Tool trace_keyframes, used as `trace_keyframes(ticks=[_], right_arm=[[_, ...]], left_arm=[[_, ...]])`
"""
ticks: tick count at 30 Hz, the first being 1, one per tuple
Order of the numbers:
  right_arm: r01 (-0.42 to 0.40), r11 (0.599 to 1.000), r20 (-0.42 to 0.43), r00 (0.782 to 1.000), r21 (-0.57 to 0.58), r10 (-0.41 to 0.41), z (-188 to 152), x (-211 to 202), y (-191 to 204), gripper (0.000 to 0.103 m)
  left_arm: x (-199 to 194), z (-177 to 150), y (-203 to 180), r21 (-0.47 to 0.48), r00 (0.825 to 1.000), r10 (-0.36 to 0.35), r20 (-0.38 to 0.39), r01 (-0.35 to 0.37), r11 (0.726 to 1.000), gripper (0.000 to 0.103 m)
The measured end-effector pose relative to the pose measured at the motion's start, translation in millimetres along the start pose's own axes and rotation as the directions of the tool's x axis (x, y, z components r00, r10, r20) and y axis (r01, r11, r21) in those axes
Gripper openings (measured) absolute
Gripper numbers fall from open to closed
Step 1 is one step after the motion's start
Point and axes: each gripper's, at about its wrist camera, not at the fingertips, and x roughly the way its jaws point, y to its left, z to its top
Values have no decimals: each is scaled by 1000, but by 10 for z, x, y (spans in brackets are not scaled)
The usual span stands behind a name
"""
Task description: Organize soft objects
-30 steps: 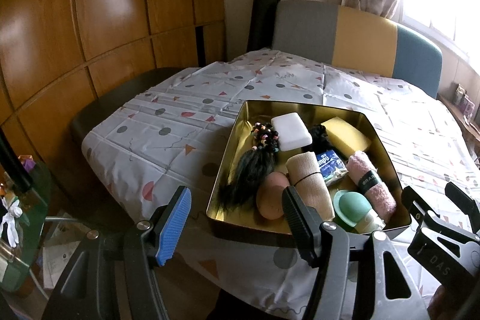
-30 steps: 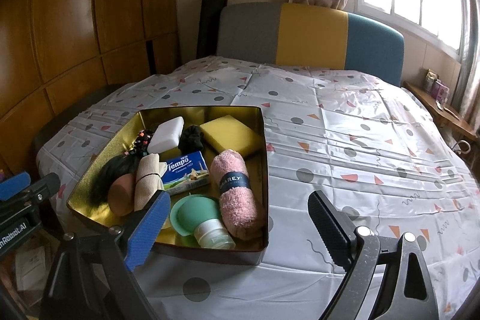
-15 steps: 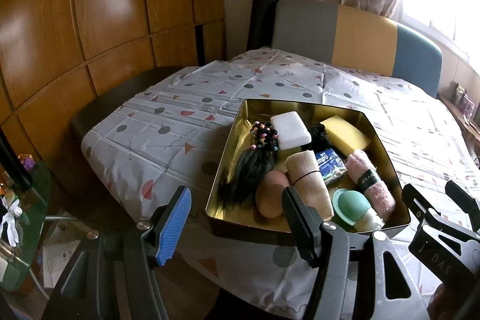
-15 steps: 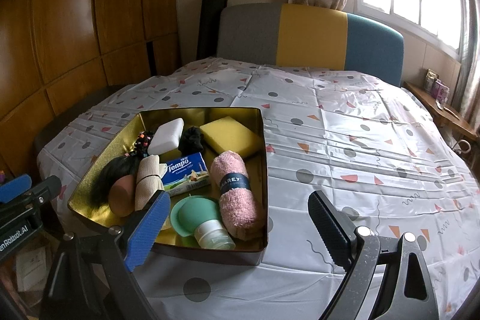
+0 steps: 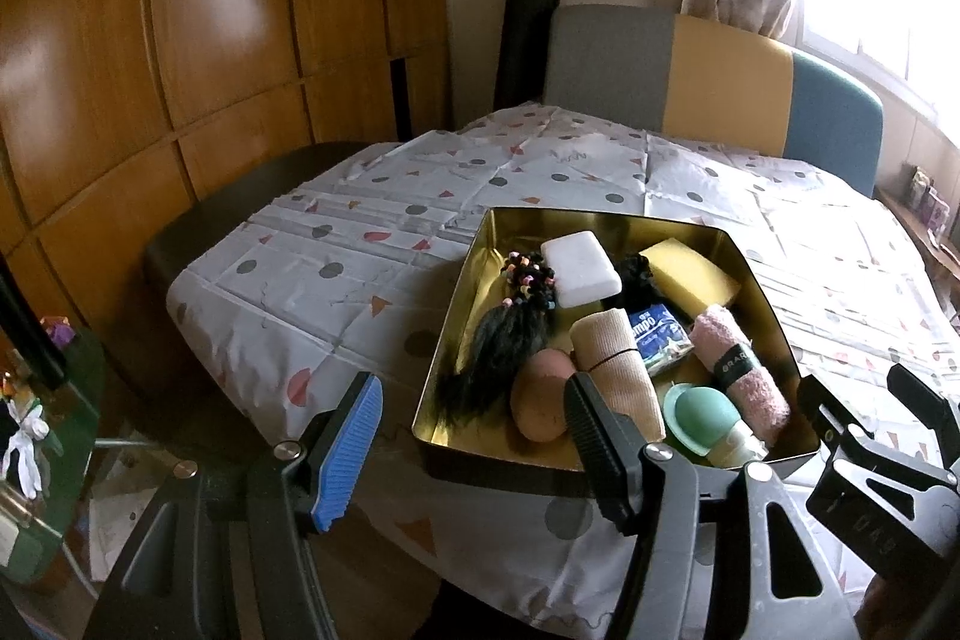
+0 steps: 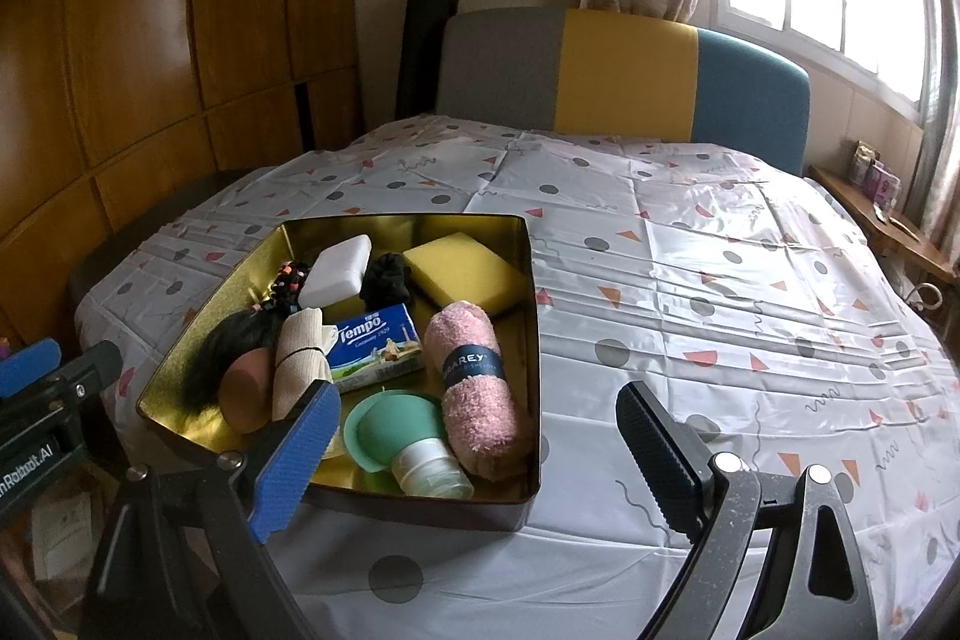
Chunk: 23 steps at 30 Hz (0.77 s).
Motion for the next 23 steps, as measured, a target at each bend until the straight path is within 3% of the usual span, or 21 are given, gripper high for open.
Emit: trace_keyframes(ticks=[12,16,18,21,23], right_arm=[[-6,1000,-5,1000,-10,6,-18,17,7,96],[-4,1000,-13,1000,-14,4,-35,54,7,96],[-4,1000,-18,1000,-13,3,-42,77,4,96],[-1,1000,-24,1000,-10,1,-35,105,-4,96],[7,1000,-21,1000,-10,-7,-25,116,-21,96]], left_arm=[[128,-7,4,12,998,-24,-55,25,1000,60],[139,-13,12,16,999,-43,-27,43,999,42],[142,-1,33,4,998,-65,-16,65,998,40],[137,18,104,-40,986,-165,-5,165,985,38],[137,36,69,-13,992,-128,-8,128,992,38]])
